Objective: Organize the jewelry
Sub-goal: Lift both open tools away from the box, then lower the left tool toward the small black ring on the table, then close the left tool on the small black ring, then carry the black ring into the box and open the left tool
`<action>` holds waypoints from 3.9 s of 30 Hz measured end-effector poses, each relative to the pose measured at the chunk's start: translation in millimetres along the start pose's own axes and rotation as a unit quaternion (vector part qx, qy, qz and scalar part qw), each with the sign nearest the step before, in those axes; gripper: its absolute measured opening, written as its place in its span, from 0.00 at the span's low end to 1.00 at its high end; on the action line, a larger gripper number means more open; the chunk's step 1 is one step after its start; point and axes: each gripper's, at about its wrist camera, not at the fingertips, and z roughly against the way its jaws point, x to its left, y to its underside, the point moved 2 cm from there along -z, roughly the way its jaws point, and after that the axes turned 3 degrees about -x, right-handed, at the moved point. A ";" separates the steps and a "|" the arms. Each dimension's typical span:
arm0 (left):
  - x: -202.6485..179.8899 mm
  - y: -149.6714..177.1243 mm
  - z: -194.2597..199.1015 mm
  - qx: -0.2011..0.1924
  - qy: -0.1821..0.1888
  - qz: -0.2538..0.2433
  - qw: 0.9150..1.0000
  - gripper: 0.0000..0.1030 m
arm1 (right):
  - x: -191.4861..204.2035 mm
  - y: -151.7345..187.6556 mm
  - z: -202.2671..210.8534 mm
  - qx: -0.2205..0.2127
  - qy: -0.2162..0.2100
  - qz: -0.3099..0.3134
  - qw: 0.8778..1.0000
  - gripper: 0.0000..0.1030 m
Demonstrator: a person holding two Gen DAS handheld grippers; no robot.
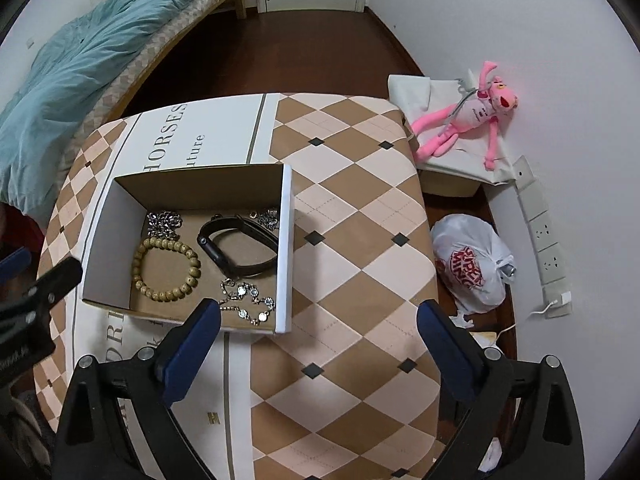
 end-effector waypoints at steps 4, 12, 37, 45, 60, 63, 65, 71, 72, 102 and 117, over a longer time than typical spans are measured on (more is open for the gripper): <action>1.3 7.1 18.2 -0.018 -0.004 0.005 1.000 0.95 | -0.1 7.7 17.5 -0.020 0.002 -0.002 1.000 0.97; -0.9 16.4 71.5 -0.072 -0.012 0.003 0.997 0.95 | -3.1 24.9 71.0 -0.080 0.014 -0.010 0.997 0.97; 20.9 84.7 57.1 -0.046 -0.098 0.015 0.994 0.95 | 17.2 97.2 64.9 -0.058 -0.036 -0.017 0.998 0.91; 44.9 131.1 4.6 0.030 -0.117 0.029 0.992 0.95 | 61.6 140.6 -6.6 -0.016 -0.071 0.012 0.997 0.57; 41.4 127.2 -3.2 0.031 -0.107 0.019 0.994 0.95 | 77.4 142.3 -17.5 -0.048 -0.056 0.031 0.997 0.08; 28.4 119.2 -7.2 0.034 -0.089 0.018 0.995 0.95 | 54.8 134.3 -11.4 -0.058 -0.053 -0.003 0.997 0.08; 15.6 111.6 -11.4 0.032 -0.068 0.020 0.997 0.95 | 39.0 127.4 -10.2 -0.063 -0.046 -0.023 0.997 0.08; -25.1 88.4 -32.6 0.037 0.012 0.026 0.999 0.91 | -4.9 115.9 -20.0 -0.061 -0.026 -0.072 0.995 0.08; -30.6 85.3 -35.6 0.036 0.016 0.023 0.999 0.87 | -8.9 114.8 -21.5 -0.062 -0.024 -0.077 0.995 0.08; -67.8 75.2 -15.0 0.001 0.071 -0.038 0.997 0.10 | -44.3 90.2 15.3 -0.102 -0.037 -0.115 0.987 0.08; -34.8 -38.9 -10.8 0.031 0.127 0.004 0.991 0.10 | 5.6 -27.0 20.2 -0.047 -0.171 -0.055 0.983 0.08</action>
